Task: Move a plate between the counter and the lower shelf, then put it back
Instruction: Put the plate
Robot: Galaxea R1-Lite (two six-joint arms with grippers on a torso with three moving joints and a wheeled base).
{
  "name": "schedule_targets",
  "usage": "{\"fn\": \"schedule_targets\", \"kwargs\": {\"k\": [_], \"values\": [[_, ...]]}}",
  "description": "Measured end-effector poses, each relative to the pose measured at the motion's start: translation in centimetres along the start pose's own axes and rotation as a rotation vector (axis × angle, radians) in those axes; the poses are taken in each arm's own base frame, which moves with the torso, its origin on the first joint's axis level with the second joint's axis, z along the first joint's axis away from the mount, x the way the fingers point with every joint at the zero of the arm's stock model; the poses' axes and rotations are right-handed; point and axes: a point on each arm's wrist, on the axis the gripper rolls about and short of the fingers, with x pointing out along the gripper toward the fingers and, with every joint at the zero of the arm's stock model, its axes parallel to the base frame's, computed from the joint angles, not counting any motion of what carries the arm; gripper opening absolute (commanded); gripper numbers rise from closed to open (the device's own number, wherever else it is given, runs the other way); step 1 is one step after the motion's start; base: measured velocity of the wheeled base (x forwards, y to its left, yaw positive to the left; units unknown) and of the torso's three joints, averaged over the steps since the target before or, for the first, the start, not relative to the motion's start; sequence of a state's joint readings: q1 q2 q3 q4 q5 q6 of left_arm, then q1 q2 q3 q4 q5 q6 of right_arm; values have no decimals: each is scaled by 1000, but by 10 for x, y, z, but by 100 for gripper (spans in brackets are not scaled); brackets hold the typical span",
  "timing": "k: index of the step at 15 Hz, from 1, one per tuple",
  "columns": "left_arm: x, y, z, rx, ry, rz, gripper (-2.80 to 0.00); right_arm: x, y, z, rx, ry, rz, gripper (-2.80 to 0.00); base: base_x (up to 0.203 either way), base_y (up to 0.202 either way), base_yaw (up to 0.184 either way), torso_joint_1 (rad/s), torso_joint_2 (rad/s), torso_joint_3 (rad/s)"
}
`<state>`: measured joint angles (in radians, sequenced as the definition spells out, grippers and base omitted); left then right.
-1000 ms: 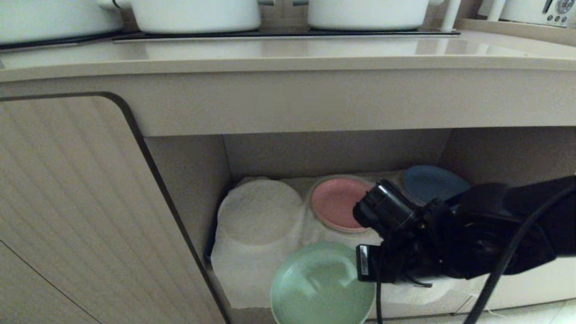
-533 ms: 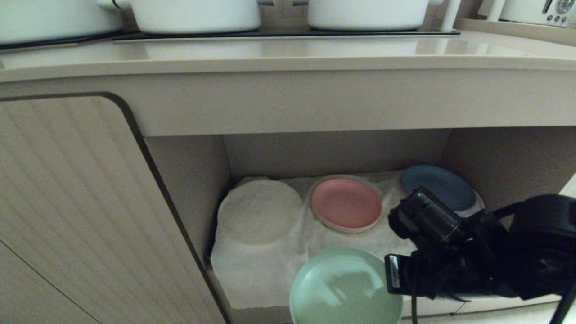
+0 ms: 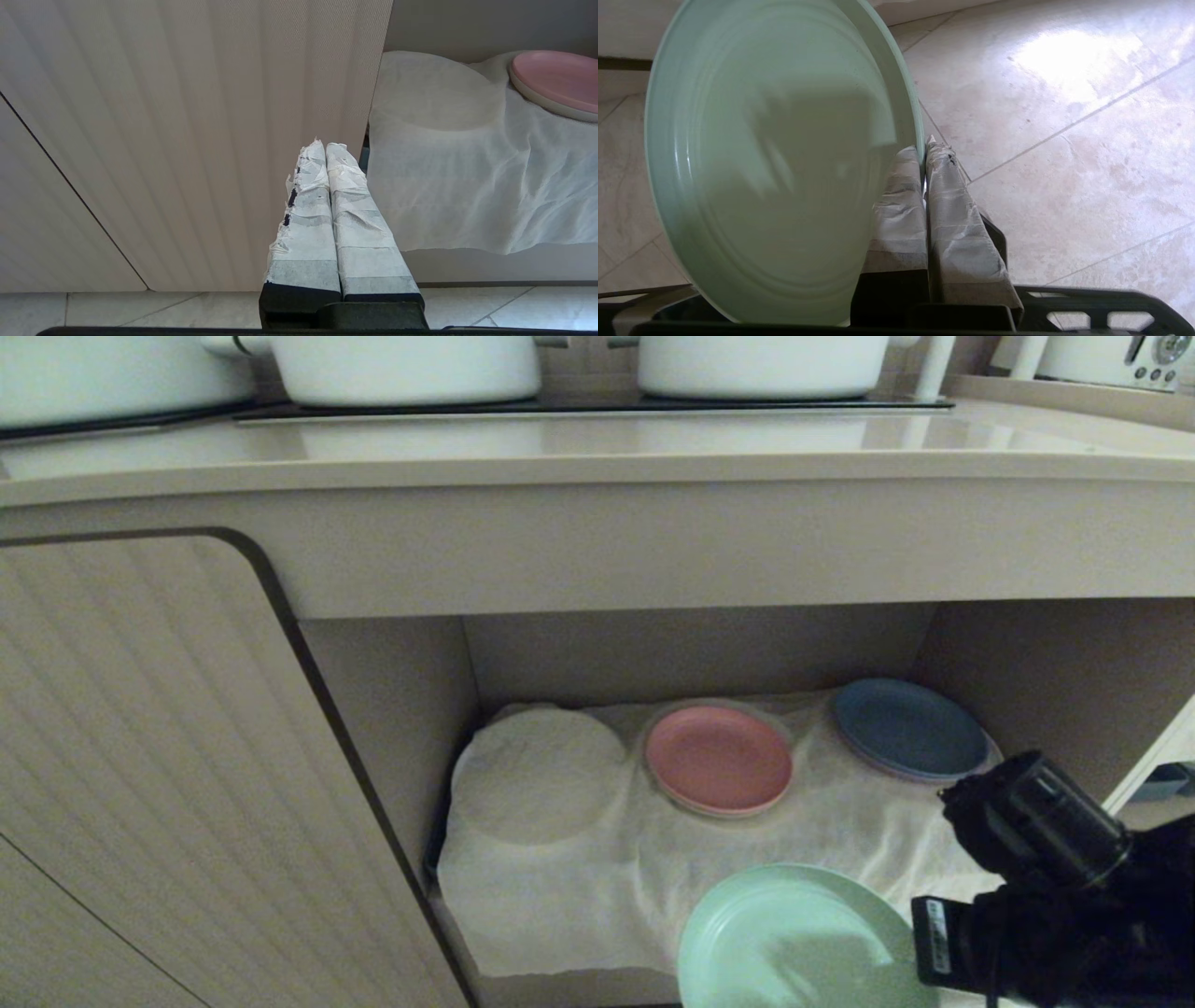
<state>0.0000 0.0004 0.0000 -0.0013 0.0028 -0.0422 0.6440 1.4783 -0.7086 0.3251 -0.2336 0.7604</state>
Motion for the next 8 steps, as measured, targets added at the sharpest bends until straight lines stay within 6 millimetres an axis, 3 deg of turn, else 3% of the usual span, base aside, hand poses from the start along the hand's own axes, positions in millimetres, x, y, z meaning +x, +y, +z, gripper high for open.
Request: {"fn": "schedule_targets", "kwargs": {"k": [8], "values": [[0,0,0,0,0,0,-280,-34,-56,-32,87,-81,29,-280,0,0,0,0,0,0]]}}
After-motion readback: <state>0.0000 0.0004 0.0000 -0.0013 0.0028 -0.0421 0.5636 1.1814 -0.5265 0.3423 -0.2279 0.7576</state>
